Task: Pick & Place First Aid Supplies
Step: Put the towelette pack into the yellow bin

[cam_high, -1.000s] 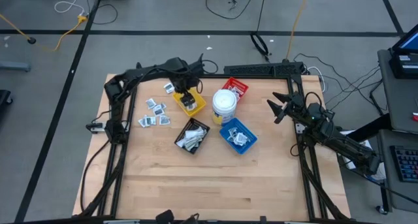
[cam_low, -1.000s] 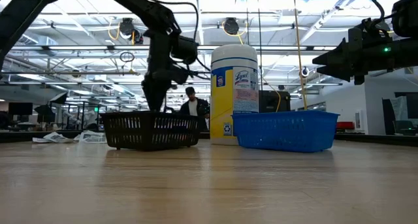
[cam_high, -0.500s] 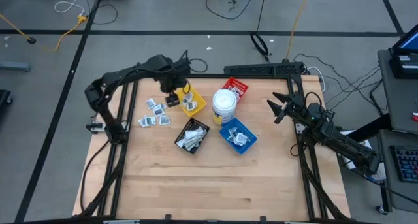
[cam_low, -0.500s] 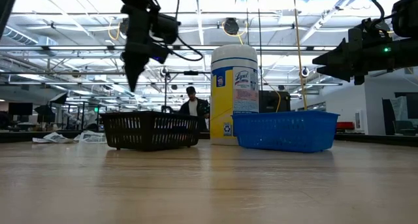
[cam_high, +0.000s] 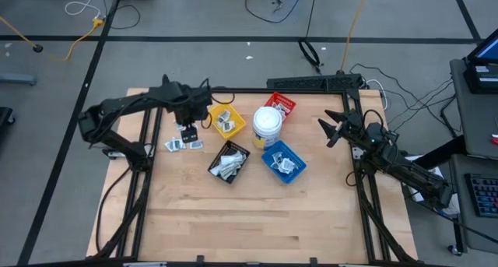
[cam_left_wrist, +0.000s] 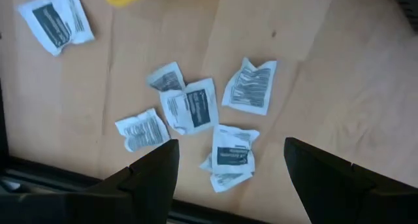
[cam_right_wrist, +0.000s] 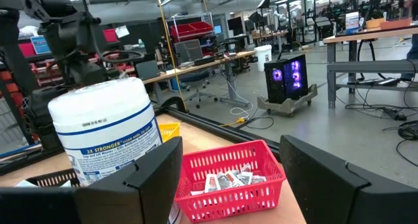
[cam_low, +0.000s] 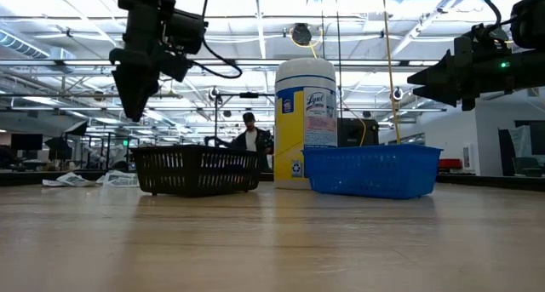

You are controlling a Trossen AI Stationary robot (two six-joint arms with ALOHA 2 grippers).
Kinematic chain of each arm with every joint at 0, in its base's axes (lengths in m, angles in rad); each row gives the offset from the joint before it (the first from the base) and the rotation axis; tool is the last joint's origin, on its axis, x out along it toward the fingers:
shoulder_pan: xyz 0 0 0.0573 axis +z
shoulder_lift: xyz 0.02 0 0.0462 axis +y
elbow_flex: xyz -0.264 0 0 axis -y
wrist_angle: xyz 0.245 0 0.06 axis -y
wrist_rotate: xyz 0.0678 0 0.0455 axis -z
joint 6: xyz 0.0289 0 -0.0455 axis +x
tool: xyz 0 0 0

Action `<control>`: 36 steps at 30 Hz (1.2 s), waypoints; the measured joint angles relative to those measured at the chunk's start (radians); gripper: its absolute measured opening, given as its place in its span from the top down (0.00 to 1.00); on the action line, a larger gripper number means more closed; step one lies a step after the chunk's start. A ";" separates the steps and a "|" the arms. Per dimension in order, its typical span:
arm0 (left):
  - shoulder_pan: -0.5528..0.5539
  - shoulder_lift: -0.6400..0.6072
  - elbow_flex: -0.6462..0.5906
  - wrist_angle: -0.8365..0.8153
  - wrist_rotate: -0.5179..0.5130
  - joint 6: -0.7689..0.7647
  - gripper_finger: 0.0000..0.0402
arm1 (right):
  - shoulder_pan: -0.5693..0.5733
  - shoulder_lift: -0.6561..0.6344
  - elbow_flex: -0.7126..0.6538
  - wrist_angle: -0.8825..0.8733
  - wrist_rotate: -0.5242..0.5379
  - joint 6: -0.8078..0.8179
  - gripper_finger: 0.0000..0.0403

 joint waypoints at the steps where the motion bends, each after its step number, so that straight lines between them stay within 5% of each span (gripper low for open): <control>1: -0.001 -0.001 -0.005 0.001 0.002 -0.015 0.30 | 0.000 0.000 0.000 0.000 0.000 0.000 0.37; 21: -0.099 0.000 -0.395 0.576 0.056 -0.121 0.30 | 0.000 0.000 0.000 0.000 0.000 0.000 0.37; 36: -0.077 -0.002 -0.508 0.680 0.058 -0.106 0.30 | 0.000 0.000 0.000 0.000 0.000 0.000 0.37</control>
